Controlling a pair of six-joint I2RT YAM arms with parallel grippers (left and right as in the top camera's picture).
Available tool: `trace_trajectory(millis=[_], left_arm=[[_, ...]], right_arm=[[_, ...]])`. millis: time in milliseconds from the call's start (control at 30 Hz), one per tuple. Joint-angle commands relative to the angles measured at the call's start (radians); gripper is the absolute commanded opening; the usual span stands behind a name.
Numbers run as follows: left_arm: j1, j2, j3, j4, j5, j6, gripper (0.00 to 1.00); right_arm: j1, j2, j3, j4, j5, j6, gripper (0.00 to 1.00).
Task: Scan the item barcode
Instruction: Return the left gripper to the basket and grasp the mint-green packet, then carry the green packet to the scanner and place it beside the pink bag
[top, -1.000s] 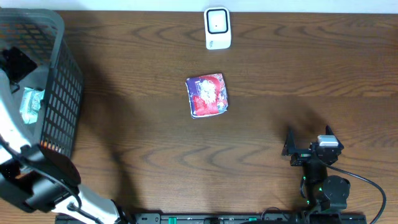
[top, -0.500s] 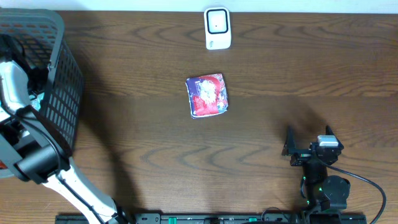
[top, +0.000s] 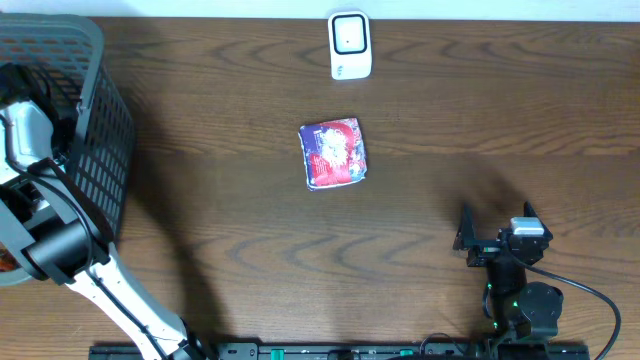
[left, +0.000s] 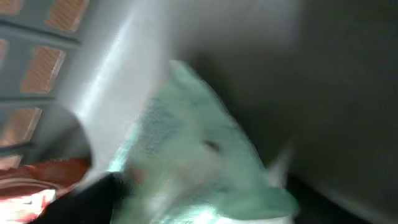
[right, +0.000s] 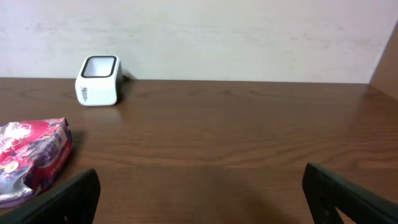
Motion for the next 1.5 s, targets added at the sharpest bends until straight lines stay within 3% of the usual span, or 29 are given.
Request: trace_trajectory(millis=[0,100,133,300,533,767,933,1067,1200,1333,1467], left_arm=[[0.0,0.03,-0.019,-0.023,0.016,-0.002,0.43],[0.0,0.015,-0.019,-0.037,0.016,-0.002,0.11],[0.0,0.003,-0.018,-0.04,0.016,-0.002,0.08],[0.0,-0.101,-0.011,-0.031,0.017,-0.064,0.07],[0.0,-0.391,-0.001,0.022,0.045,-0.402,0.08],[-0.002,-0.738,-0.001,0.137,0.298,-0.565,0.07],[-0.032,-0.906,-0.002,0.163,0.507,-0.779,0.08],[-0.166,-0.945,-0.002,0.153,0.638,-0.792,0.07],[-0.388,-0.913,-0.005,0.063,0.615,-0.717,0.07],[-0.57,-0.834,-0.005,-0.056,0.507,-0.669,0.07],[-0.706,-0.724,-0.005,-0.164,0.288,-0.549,0.08]], right_arm=[[0.007,-0.006,-0.002,-0.003,-0.001,0.007,0.99],[0.007,-0.006,-0.002,-0.003,-0.001,0.007,0.99],[0.007,-0.006,-0.002,-0.003,-0.001,0.006,0.99],[0.007,-0.006,-0.002,-0.003,-0.001,0.007,0.99],[0.007,-0.006,-0.002,-0.003,-0.001,0.006,0.99],[0.007,-0.006,-0.002,-0.003,-0.001,0.007,0.99],[0.007,-0.006,-0.002,-0.003,-0.001,0.007,0.99],[0.007,-0.006,-0.002,-0.003,-0.001,0.006,0.99],[0.007,-0.006,-0.002,-0.003,-0.001,0.007,0.99],[0.007,-0.006,-0.002,-0.003,-0.001,0.007,0.99],[0.007,-0.006,-0.002,-0.003,-0.001,0.007,0.99]])
